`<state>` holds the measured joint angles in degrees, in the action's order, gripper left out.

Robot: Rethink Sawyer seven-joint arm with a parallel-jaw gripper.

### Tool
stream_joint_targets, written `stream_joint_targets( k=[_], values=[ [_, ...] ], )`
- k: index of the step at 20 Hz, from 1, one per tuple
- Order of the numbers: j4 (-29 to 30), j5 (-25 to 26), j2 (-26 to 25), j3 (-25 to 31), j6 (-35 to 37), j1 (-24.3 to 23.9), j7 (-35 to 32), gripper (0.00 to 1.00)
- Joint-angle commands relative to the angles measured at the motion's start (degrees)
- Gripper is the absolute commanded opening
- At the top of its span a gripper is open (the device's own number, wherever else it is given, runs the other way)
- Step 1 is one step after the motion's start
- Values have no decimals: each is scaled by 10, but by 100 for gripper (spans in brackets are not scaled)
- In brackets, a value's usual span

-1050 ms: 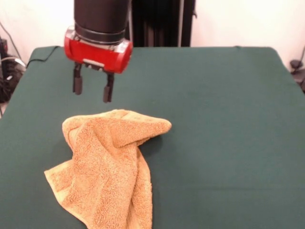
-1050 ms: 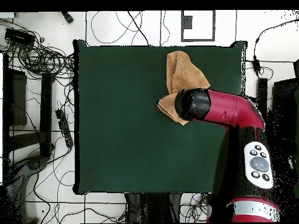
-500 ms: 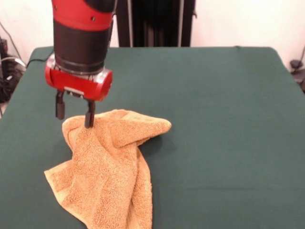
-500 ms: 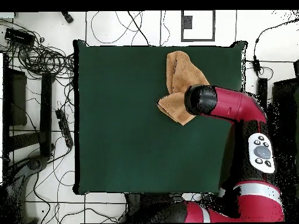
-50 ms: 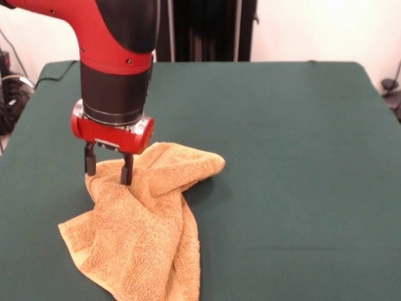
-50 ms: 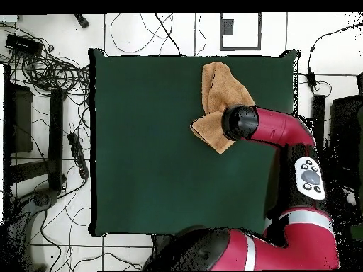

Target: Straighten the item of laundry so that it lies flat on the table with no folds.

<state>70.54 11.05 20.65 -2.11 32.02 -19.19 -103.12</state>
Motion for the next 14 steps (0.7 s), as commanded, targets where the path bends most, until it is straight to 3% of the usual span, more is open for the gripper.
stream_joint_targets(
  k=[1, 14],
  values=[
    [-1, -26, -18, 72, -6, 23, -51, 100],
    [2, -26, -24, 78, -14, 18, -48, 100]
  ],
)
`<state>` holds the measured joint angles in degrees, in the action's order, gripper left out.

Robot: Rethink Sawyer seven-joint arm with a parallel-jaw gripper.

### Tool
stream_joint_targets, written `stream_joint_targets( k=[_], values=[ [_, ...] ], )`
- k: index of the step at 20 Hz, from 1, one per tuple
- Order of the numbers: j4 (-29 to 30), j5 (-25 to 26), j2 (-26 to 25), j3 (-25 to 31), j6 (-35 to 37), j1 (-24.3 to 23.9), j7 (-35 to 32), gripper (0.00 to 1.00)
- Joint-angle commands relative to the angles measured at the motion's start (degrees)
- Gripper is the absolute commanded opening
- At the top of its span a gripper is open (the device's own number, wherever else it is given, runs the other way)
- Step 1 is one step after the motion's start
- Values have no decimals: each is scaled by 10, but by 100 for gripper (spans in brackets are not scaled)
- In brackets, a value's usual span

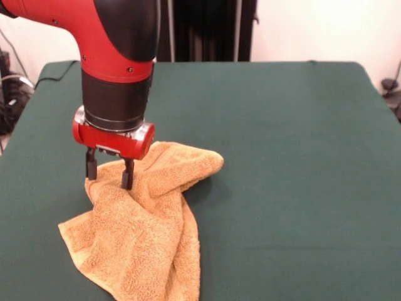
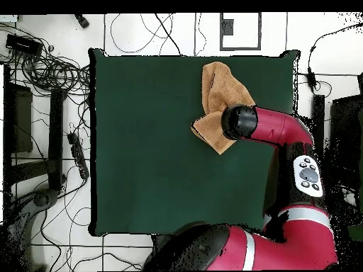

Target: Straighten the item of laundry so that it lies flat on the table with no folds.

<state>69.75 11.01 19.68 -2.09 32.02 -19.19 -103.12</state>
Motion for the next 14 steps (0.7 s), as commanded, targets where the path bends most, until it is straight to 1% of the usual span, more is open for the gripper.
stream_joint_targets(
  k=[1, 7, 11, 14],
  values=[
    [12, -26, -14, 79, -16, 18, -48, 100],
    [16, -26, -15, 81, -27, 16, -49, 100],
    [42, -28, 3, 74, -24, 18, -57, 100],
    [53, -26, 1, 77, -36, 12, -57, 100]
  ],
)
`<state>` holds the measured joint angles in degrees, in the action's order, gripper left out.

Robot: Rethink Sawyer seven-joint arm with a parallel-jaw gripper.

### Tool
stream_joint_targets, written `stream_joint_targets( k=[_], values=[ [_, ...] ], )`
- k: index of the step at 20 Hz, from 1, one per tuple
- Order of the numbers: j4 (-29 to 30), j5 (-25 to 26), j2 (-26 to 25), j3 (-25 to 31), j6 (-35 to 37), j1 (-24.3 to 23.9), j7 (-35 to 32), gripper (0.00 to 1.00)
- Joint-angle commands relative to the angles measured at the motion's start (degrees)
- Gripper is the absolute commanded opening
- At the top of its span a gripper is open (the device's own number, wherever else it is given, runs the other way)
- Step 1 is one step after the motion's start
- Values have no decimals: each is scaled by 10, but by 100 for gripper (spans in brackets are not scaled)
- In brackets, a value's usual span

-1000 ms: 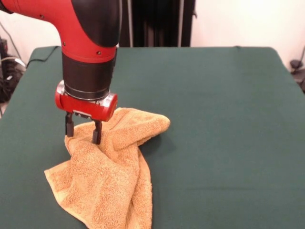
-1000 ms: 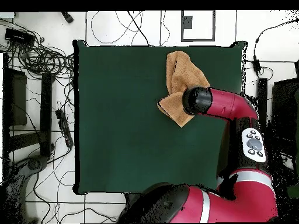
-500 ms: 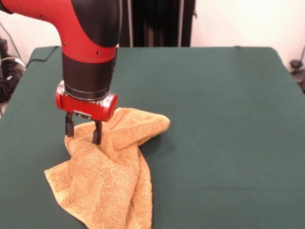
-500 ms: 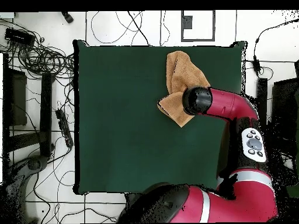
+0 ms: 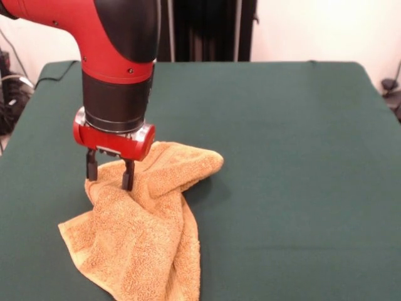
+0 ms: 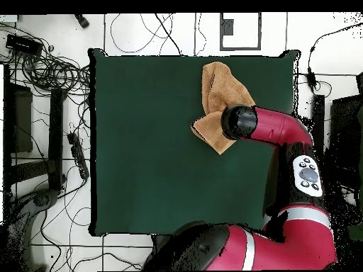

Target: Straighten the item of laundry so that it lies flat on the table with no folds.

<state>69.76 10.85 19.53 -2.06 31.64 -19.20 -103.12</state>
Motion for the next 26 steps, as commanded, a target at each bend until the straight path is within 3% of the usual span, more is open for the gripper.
stream_joint_targets(
  k=[1, 3, 4, 19, 26],
  values=[
    [55, -23, 2, 77, -38, 12, -57, 100],
    [55, -23, 1, 77, -43, 12, -58, 100],
    [54, -22, 1, 76, -44, 13, -58, 0],
    [58, -22, 8, 60, -47, 26, -75, 0],
    [167, -38, 118, 37, 22, 34, -77, 0]
  ],
)
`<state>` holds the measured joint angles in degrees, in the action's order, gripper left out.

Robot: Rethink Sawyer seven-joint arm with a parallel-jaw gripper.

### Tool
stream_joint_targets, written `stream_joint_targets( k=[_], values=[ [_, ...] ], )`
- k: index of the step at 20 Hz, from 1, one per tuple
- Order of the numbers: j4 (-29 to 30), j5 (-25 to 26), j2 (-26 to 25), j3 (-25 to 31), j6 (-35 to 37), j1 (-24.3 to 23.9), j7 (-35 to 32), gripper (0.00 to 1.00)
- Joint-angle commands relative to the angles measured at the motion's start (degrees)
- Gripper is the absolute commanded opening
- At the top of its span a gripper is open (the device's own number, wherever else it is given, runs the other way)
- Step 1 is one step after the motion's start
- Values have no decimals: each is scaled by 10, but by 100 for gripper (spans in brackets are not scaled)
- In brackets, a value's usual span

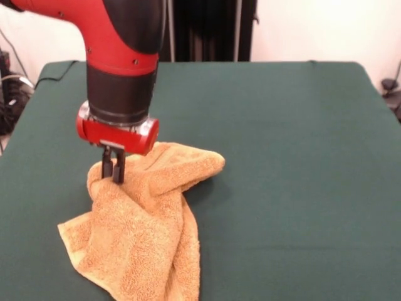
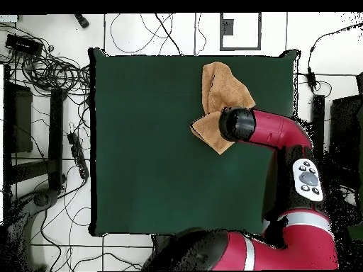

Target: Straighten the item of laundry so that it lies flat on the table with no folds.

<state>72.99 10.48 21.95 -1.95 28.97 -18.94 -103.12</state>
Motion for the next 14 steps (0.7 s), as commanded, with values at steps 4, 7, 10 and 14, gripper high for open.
stream_joint_targets(
  k=[4, 7, 10, 14],
  values=[
    [178, -41, 151, 25, 100, 34, -61, 0],
    [210, -48, 176, 24, 109, 32, -62, 0],
    [225, -51, 185, 28, 107, 25, -58, 0],
    [232, -49, 187, 33, 103, 13, -49, 0]
  ],
)
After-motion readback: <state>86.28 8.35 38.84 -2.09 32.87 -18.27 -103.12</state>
